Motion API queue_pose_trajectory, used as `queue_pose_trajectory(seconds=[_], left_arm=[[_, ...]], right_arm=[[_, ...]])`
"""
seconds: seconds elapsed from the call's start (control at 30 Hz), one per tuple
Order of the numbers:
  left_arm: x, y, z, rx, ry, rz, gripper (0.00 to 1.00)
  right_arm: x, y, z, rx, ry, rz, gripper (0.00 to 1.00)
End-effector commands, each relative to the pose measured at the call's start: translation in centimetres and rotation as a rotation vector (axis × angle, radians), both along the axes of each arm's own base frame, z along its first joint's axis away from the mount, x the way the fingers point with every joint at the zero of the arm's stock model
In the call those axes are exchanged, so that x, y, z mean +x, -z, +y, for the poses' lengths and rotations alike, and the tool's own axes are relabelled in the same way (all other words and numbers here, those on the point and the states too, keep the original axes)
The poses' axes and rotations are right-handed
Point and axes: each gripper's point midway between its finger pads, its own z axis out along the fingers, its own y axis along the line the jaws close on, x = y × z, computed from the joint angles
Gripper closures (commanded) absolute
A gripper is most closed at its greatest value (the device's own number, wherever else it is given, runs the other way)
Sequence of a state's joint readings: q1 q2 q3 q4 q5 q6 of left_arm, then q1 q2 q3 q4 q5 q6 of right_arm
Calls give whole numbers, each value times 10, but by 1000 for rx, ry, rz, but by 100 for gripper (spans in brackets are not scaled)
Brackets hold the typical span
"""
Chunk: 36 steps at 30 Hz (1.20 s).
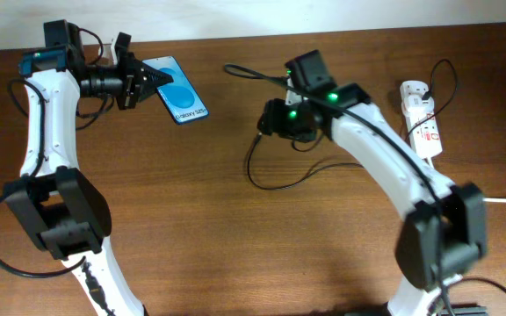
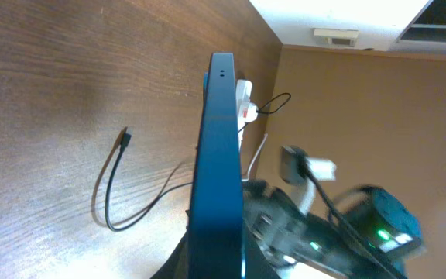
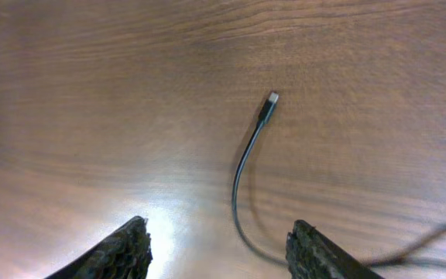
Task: Plug charger to phone and switch on socket
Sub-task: 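Lower the right gripper to the black cable's USB-C end and grasp it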
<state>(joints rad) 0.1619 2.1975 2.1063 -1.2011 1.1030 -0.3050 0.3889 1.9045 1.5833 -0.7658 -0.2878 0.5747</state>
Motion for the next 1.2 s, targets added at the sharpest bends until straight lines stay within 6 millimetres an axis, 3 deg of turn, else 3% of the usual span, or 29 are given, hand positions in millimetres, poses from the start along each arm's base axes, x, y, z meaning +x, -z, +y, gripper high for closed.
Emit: queue_pose_trajectory(seconds=[0.0,0.17,0.37,0.73,1.17], left_arm=[[-2,-15,-4,-40,24,-44,100],[-2,-15,-4,-40,24,-44,100],[-2,-15,-4,-40,25,-44,100],[-2,-15,-4,-40,25,-45,100],[-2,-15,-4,-38,28,-50,100]], right_arm=[[13,29,3,-18,67,48,49],[14,63,12,-35,67,99,58],[15,95,25,-33,98,140,62],[22,117,41,-10,115,136,67],[24,132,38,-28,164,158,70]])
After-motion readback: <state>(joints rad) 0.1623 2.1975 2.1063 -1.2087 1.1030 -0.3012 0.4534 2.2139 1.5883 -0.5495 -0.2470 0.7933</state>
